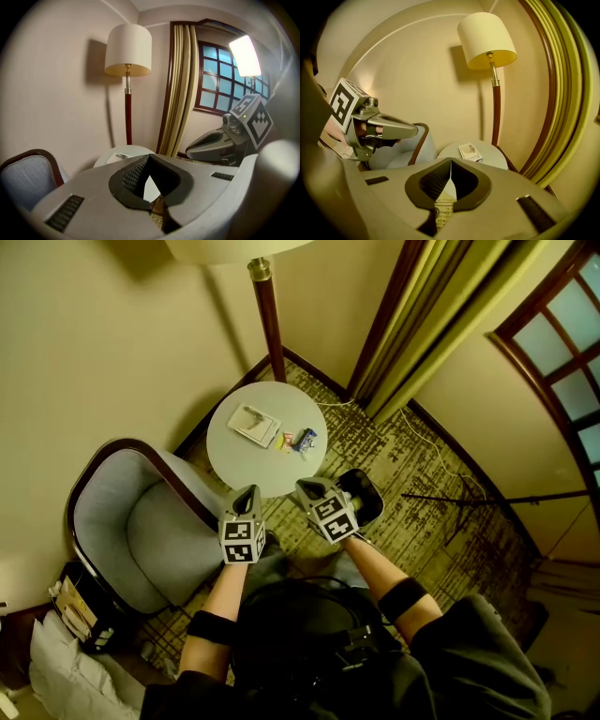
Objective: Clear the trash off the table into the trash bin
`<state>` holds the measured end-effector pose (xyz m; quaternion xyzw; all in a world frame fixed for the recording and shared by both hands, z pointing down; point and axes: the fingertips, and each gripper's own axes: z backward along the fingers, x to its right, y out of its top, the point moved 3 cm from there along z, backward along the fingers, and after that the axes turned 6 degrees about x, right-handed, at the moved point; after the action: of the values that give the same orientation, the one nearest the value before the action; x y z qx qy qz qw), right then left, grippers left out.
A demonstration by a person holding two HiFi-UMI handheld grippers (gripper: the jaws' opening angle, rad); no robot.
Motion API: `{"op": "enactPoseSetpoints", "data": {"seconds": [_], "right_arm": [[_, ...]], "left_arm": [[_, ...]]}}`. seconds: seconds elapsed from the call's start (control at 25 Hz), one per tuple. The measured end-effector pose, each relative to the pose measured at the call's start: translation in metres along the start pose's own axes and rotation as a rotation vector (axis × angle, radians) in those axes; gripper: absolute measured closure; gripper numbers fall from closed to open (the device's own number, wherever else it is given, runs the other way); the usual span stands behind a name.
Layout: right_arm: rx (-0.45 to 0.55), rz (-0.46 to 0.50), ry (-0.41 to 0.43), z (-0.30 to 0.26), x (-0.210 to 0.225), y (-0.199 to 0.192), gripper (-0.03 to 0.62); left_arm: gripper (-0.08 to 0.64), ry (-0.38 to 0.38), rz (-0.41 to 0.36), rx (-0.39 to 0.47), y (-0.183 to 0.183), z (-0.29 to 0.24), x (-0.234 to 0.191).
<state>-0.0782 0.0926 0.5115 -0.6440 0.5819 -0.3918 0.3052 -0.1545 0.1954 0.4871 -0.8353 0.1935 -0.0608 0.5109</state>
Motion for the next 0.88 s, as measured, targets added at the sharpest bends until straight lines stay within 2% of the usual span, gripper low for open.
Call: {"op": "enactPoseSetpoints", "data": {"seconds": [0.08, 0.4, 0.52, 0.72, 0.88], "right_arm": [[-0.012, -0.009, -0.012, -0.003, 0.006, -0.005, 0.564], [-0.075, -0.003, -0.121, -0.029, 0.052, -0.022, 0.545], [-0.109, -0.009, -0.135, -0.051, 0.067, -0.028, 0.506], [-0.154, -0.037, -0.171, -0.087, 0.096, -0.038, 0.395], [-0.188, -0.078, -0.227, -0.119, 0.128, -0.051, 0.364]], "left_arm": [[0.56, -0.002, -0.002, -0.007, -0.002, -0.004, -0.001], [0.56, -0.023, 0.003, -0.034, -0.012, -0.032, -0.005], [0.56, -0.027, 0.006, -0.051, -0.02, -0.046, -0.013], [0.56, -0.054, 0.016, -0.057, -0.023, -0.073, -0.021], [0.56, -0.089, 0.023, -0.077, -0.025, -0.105, -0.028]]}}
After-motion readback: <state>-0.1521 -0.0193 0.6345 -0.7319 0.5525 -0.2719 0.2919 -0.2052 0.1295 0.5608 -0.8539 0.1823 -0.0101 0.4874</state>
